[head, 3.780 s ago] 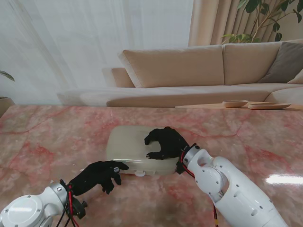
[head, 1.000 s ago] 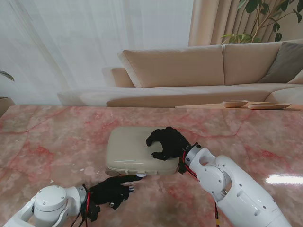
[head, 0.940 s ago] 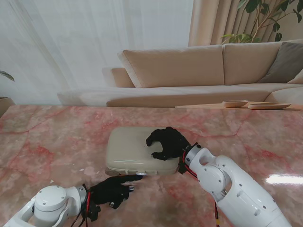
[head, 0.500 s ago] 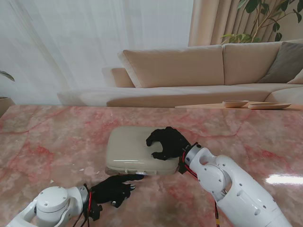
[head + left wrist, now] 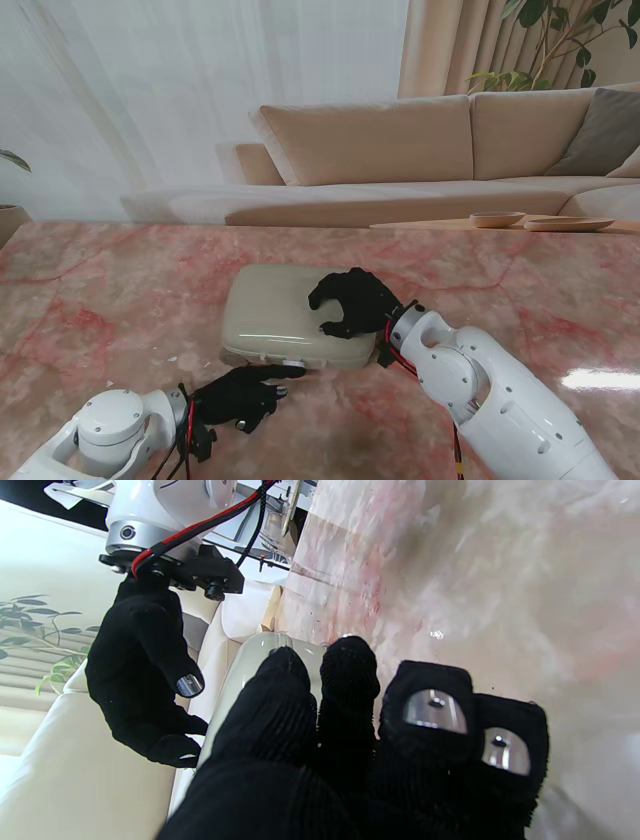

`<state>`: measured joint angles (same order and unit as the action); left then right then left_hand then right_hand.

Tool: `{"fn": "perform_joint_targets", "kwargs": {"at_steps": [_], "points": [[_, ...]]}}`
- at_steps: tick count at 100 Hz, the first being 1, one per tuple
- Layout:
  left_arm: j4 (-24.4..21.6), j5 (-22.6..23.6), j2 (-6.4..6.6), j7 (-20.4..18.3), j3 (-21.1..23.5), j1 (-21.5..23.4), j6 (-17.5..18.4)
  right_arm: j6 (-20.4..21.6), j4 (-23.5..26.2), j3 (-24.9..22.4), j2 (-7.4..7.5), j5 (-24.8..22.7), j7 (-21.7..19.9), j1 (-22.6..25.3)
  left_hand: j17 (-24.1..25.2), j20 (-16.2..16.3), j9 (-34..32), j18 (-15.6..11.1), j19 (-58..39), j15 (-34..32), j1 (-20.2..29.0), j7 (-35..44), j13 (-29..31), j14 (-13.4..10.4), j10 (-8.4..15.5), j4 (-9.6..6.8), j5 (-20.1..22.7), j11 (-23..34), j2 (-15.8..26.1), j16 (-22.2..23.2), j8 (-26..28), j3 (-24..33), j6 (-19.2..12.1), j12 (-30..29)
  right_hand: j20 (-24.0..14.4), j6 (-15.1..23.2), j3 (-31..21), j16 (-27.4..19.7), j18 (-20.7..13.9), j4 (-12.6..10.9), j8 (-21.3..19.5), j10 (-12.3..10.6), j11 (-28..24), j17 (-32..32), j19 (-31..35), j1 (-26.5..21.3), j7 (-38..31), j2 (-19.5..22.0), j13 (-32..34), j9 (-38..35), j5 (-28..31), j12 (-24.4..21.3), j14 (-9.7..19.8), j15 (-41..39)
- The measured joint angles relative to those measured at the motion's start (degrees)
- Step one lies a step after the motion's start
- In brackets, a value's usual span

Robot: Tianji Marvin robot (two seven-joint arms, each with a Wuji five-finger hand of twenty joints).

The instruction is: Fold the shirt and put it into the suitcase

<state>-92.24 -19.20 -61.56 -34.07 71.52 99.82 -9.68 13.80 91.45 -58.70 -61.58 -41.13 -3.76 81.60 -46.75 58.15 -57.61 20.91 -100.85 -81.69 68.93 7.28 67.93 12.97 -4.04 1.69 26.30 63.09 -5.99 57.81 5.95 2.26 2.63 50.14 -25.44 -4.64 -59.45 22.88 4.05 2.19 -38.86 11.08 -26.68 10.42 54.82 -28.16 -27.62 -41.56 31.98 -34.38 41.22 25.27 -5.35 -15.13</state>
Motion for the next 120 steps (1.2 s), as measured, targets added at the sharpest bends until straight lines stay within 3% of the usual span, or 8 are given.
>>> {"fn": "perform_joint_targets", "kwargs": {"at_steps": [53, 71, 80, 120], "points": [[0.7, 0.2, 0.57, -2.6, 0.9, -1.4, -0.1, 0.2, 0.1, -0.1, 0.16, 0.1, -0.9, -0.2, 0.0, 0.0, 0.0, 0.0, 0.0, 0.0, 0.0, 2.3, 0.0, 0.0, 0.0, 0.0, 1.5, 0.0, 0.0, 0.0, 1.0, 0.0, 1.6, 0.0, 0.0, 0.0, 0.0, -0.8, -0.1, 0.0, 0.0, 0.0, 0.0, -0.4, -0.6, 0.0, 0.0, 0.0, -0.4, 0.0, 0.0, 0.0, 0.0, 0.8], [0.1, 0.8, 0.6, -1.9, 1.2, -1.4, -0.1, 0.3, 0.1, -0.1, 0.21, 0.1, -1.2, -0.4, 0.0, 0.0, 0.0, 0.0, 0.0, 0.0, 0.0, 3.4, 0.0, 0.0, 0.0, 0.0, 2.1, 0.0, 0.0, 0.0, 1.0, 0.0, 4.4, 0.0, 0.1, 0.0, 0.0, -0.9, -0.1, 0.0, 0.0, 0.0, 0.0, -0.5, -0.9, 0.0, 0.0, 0.0, -0.4, 0.1, 0.0, 0.0, 0.0, 1.3], [-0.2, 0.2, 0.57, -1.3, 1.2, -1.4, 0.0, 0.3, 0.1, -0.1, 0.23, 0.1, -1.4, -0.4, 0.0, 0.0, 0.0, 0.0, 0.0, 0.0, 0.0, 1.9, 0.0, 0.0, 0.0, 0.0, 1.7, 0.0, 0.0, 0.0, 1.7, 0.0, 1.2, 0.0, 0.1, 0.0, 0.0, -0.9, -0.1, 0.0, 0.0, 0.0, 0.0, -0.5, -0.9, 0.0, 0.0, 0.0, -0.4, 0.1, 0.0, 0.0, 0.0, 1.4], [-0.4, -0.6, 0.2, -0.5, 0.8, -1.8, 1.4, 0.5, 0.1, -0.3, 0.31, 0.3, -1.8, -0.5, -0.1, 0.0, 0.0, 0.0, 0.0, 0.0, 0.0, 3.5, 0.0, 0.0, 0.0, 0.0, 2.1, 0.0, 0.0, 0.0, 1.8, 0.0, 1.1, 0.0, 0.1, 0.0, 0.0, -0.9, -0.1, 0.0, 0.0, -0.2, 0.0, -0.5, -0.9, 0.0, 0.0, 0.0, -0.5, 0.1, 0.0, 0.0, 0.1, 1.4]]}}
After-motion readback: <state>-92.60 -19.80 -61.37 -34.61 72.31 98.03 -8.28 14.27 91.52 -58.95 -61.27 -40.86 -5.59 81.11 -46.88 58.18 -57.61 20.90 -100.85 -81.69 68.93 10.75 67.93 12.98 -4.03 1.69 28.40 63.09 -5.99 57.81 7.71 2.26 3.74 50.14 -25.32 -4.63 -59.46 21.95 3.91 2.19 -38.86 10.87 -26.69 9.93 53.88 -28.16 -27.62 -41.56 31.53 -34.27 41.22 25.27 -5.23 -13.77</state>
